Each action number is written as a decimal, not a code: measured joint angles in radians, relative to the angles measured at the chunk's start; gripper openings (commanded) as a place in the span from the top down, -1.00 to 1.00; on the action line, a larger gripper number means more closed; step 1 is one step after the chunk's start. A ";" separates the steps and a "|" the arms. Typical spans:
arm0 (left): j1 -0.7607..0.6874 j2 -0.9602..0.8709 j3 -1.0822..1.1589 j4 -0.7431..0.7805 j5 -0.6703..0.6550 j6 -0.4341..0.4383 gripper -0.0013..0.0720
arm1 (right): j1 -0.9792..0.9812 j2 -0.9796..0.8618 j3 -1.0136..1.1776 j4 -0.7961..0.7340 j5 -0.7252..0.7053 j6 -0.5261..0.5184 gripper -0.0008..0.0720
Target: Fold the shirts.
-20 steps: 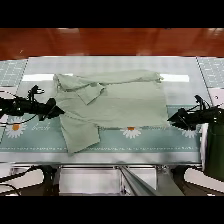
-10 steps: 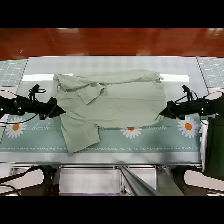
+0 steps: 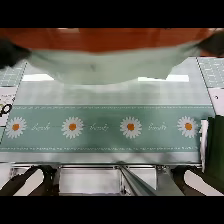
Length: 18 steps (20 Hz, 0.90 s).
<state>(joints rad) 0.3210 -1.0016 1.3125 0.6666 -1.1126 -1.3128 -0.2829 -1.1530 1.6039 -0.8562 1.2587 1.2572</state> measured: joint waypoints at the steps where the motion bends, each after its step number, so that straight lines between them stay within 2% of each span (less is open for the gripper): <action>1: 0.006 0.040 0.065 -0.001 0.010 -0.009 0.90 | 0.001 0.026 0.071 -0.005 0.005 0.013 0.91; 4: 0.029 0.169 0.196 0.023 0.020 -0.024 0.90 | 0.001 0.134 0.218 -0.032 0.031 0.043 0.91; 7: 0.074 0.322 0.246 0.101 0.032 -0.040 0.91 | 0.001 0.271 0.276 -0.103 0.046 0.077 0.91; 13: 0.111 0.628 0.270 0.443 0.031 -0.152 0.90 | 0.001 0.496 0.303 -0.294 0.150 0.155 0.91; 18: 0.031 0.697 0.231 0.611 -0.021 -0.225 0.90 | 0.001 0.576 0.269 -0.392 0.200 0.219 0.91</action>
<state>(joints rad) 0.3519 -0.3050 1.5433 1.2778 -1.1332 -1.5375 -0.2821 -0.5770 1.8725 -1.2484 1.4586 1.4761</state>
